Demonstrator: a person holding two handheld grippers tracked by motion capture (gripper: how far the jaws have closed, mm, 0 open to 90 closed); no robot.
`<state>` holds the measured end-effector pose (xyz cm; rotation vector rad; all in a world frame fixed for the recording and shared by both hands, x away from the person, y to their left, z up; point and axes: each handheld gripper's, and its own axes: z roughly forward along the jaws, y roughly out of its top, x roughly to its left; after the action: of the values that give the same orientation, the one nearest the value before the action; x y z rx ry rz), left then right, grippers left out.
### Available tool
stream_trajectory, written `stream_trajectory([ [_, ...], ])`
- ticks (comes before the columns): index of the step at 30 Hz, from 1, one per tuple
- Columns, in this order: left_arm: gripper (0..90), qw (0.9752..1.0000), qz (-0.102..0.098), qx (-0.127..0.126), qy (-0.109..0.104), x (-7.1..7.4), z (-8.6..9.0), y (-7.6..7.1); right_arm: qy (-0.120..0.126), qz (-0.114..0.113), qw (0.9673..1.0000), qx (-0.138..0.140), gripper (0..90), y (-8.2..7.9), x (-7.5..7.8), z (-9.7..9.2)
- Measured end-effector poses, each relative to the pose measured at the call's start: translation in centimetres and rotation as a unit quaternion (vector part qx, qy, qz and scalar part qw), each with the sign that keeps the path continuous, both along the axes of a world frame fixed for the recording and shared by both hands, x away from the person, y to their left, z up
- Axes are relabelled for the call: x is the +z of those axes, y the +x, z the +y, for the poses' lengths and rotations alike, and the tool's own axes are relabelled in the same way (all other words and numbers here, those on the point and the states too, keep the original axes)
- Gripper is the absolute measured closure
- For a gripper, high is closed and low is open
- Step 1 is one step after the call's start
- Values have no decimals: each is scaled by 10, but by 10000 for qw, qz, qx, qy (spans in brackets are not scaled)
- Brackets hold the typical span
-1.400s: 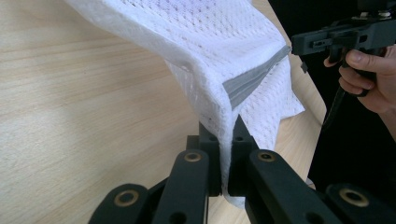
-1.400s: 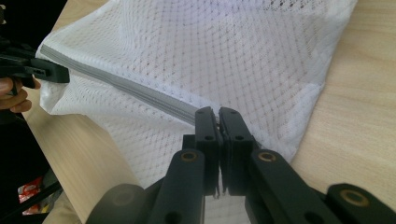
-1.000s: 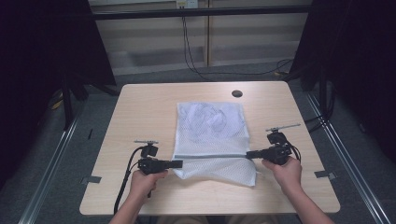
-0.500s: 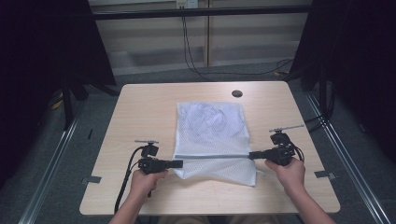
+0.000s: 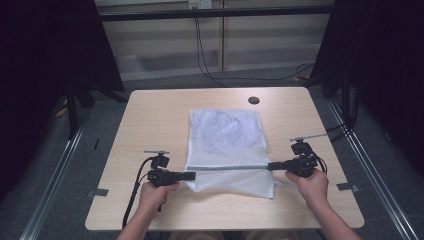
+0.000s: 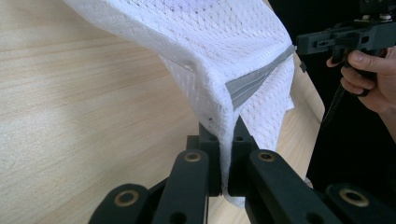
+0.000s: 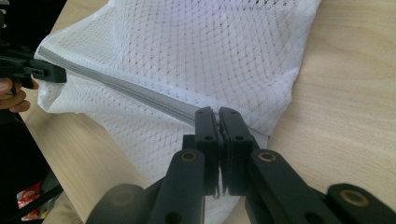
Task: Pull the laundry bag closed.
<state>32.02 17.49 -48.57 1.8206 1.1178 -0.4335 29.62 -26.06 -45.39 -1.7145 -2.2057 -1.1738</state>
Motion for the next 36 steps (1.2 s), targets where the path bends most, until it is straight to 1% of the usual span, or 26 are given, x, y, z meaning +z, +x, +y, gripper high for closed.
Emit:
stream_trajectory([
  [2, 888, 10000, -32, -30, 11, 0, 0, 0, -18, 10, 10000, 1, 872, 0, 0, 0],
  [8, 888, 10000, -15, -30, 20, 0, 1, 0, -5, -1, 10000, 11, 872, 0, -1, 0],
  [10, 888, 10000, 0, -3, -10, 1, 2, 0, -76, -5, 10000, 7, 872, 0, -1, -1],
  [11, 888, 10000, -25, 13, -3, 1, 3, 0, -94, -18, 10000, -11, 871, 0, -1, -2],
  [14, 888, 10000, -19, 18, -6, 1, 3, 0, -38, 2, 10000, -49, 871, 0, -1, -5],
  [16, 888, 10000, -43, -32, 20, 0, 3, 0, -51, -16, 10000, -50, 872, -1, -1, -7],
  [17, 888, 10000, -18, -25, 3, 0, 3, 0, -55, -13, 10000, -47, 872, -1, -1, -7],
  [19, 888, 10000, -29, -23, 9, 0, 2, 0, -60, -22, 10000, -52, 872, -2, -1, -7],
  [21, 888, 10000, -35, 13, 24, 1, 2, 0, -79, -39, 10000, -44, 872, -2, -1, -7],
  [23, 888, 10000, -26, 13, 7, 1, 3, 0, -164, -49, 9998, -47, 872, -2, -1, -8],
  [25, 888, 10000, -34, 8, 14, 1, 3, 0, -106, -39, 9999, -57, 872, -3, -2, -9],
  [28, 888, 10000, -39, -17, 36, 0, 3, 0, -125, -46, 9999, -55, 872, -3, -2, -10],
  [32, 888, 10000, -52, 37, 35, 0, 3, 0, -77, -40, 9999, -59, 871, -3, -3, -9],
  [36, 887, 10000, -49, 57, 29, 1, 2, -1, -91, -32, 9999, -35, 871, -3, -3, -8],
])
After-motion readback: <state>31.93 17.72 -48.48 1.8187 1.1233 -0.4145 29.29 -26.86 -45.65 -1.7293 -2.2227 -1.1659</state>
